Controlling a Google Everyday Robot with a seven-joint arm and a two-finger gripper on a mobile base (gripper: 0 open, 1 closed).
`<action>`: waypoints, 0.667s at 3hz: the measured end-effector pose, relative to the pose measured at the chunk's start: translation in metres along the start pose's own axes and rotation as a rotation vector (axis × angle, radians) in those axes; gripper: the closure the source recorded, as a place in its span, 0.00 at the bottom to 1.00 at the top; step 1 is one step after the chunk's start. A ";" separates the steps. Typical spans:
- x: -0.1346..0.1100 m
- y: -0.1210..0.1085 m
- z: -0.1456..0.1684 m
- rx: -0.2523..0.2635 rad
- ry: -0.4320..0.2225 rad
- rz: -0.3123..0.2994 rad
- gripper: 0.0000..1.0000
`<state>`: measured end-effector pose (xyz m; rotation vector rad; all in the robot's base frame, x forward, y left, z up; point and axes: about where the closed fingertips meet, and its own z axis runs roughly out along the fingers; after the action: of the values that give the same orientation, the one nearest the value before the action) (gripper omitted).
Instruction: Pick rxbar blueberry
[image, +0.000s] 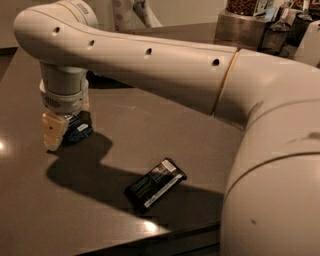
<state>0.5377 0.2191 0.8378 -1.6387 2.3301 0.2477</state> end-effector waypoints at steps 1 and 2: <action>-0.001 0.000 0.000 -0.020 -0.003 0.003 0.42; 0.001 -0.004 -0.007 -0.034 -0.023 0.020 0.73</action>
Offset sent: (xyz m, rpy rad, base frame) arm 0.0044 -0.0062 0.0098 0.0452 0.0347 -0.0172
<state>0.5402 0.2149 0.8444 -1.6208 2.3385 0.3098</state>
